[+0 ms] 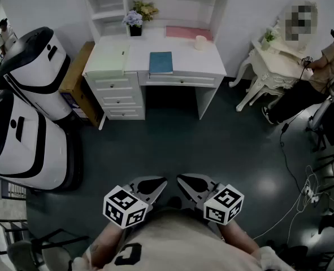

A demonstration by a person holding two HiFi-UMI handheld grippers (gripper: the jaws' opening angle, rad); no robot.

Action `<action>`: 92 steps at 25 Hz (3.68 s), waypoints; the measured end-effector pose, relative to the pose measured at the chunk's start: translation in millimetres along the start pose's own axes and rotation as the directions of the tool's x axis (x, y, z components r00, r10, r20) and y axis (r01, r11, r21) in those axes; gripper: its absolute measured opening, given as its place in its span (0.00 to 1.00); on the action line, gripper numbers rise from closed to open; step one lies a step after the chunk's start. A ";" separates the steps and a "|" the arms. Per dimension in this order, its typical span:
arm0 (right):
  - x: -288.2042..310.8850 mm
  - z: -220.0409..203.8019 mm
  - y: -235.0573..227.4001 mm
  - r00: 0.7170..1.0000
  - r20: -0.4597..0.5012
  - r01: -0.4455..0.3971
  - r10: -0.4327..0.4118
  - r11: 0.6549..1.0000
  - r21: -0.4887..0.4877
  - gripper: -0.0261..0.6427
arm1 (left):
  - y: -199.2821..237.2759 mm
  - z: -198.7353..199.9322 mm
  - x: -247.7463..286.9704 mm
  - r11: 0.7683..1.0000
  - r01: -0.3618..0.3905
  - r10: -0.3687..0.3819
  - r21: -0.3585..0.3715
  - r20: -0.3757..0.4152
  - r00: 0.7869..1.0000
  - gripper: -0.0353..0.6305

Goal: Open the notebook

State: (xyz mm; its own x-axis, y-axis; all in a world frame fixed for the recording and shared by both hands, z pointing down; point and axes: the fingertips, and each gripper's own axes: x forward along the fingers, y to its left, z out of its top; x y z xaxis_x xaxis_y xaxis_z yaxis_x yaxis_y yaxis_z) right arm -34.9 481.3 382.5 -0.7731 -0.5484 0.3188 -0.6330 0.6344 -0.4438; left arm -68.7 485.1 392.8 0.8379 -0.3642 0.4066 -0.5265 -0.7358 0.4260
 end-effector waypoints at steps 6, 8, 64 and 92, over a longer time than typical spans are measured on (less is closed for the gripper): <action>-6.9 5.3 -13.0 1.000 0.002 -0.014 0.014 1.000 0.004 0.06 | -0.3 8.4 11.9 1.000 -0.019 0.019 -0.012 0.004 1.000 0.08; -9.0 6.4 -16.3 1.000 0.007 -0.014 0.014 1.000 0.008 0.06 | -0.9 9.6 14.4 1.000 -0.024 0.024 -0.014 0.001 1.000 0.08; 42.1 73.8 -173.5 0.993 -0.047 0.115 -0.110 0.986 0.123 0.06 | 150.5 109.6 130.2 0.999 -0.022 0.019 -0.033 -0.101 0.995 0.08; 178.6 150.4 -218.0 0.986 -0.144 0.085 -0.080 0.996 0.029 0.06 | 303.4 172.8 121.4 0.992 -0.089 0.090 -0.089 0.004 0.996 0.08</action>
State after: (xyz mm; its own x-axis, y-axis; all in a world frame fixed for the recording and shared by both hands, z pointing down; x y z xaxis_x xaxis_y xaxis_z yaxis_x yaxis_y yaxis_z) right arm -28.8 163.1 410.2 -0.7175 -0.5132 0.4709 -0.6952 0.5693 -0.4388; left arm -101.8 119.1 431.8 0.7876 -0.4316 0.4398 -0.6101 -0.6464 0.4582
